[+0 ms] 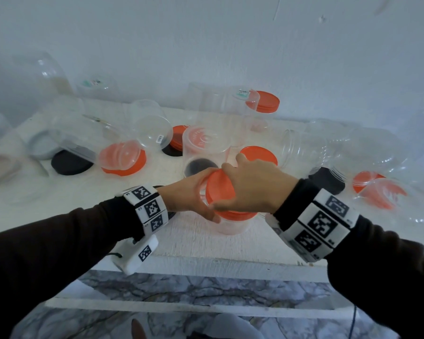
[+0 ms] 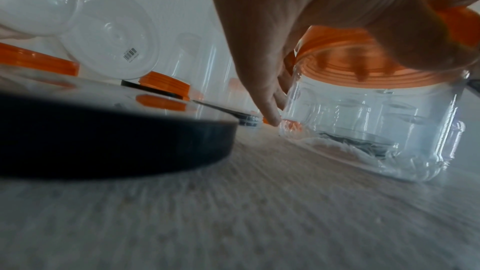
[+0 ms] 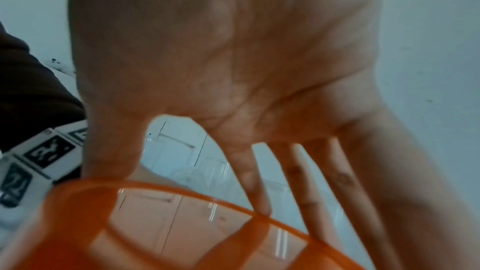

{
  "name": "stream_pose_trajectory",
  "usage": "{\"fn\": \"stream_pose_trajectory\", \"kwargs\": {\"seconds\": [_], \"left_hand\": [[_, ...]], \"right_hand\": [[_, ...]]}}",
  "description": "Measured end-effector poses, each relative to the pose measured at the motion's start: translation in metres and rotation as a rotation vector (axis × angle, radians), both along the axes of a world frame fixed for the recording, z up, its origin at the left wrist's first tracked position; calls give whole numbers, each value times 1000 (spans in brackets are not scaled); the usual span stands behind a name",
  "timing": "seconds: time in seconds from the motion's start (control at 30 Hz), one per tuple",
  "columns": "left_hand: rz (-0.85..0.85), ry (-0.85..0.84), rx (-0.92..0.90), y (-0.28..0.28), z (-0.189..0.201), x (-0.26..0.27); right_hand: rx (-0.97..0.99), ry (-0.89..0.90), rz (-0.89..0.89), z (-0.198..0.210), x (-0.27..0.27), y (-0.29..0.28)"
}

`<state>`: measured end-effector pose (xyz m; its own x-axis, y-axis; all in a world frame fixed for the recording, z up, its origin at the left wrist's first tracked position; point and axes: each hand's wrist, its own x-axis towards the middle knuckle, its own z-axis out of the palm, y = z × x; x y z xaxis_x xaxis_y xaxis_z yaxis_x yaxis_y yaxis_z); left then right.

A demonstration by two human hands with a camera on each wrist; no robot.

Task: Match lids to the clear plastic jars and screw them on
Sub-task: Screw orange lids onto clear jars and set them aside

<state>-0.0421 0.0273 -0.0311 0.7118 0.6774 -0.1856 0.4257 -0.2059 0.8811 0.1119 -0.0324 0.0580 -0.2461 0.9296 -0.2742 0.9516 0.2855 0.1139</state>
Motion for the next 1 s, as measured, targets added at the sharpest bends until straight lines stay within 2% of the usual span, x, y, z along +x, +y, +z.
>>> {"fn": "stream_pose_trajectory", "kwargs": {"seconds": [0.03,0.13,0.2,0.27,0.37,0.43,0.53,0.6,0.67,0.77,0.83,1.0], "left_hand": [[2,3,5,0,0,0],[-10,-13,21,0,0,0],[-19,-10,30,-1,-1,0],[-19,-23,23,-1,-1,0],[-4,-7,-3,-1,-1,0],[0,6,-6,-1,0,0],[-5,-14,23,-1,0,0],[-9,-19,28,-2,0,0],[-1,-28,16,-2,0,0],[1,-23,-4,-2,-1,0],[0,-13,-9,-2,0,0],[-4,7,42,-3,1,0]], "right_hand": [[-24,2,7,1,2,1],[-255,114,110,12,13,7],[-299,148,158,14,15,8],[-195,138,136,10,12,5],[2,26,48,2,3,0],[25,-18,41,1,3,0],[-213,103,125,10,13,7],[-295,155,173,14,15,8],[-213,153,157,10,13,6],[-15,37,78,3,3,-1],[23,-19,61,1,3,0],[-297,131,153,11,16,9]]}}
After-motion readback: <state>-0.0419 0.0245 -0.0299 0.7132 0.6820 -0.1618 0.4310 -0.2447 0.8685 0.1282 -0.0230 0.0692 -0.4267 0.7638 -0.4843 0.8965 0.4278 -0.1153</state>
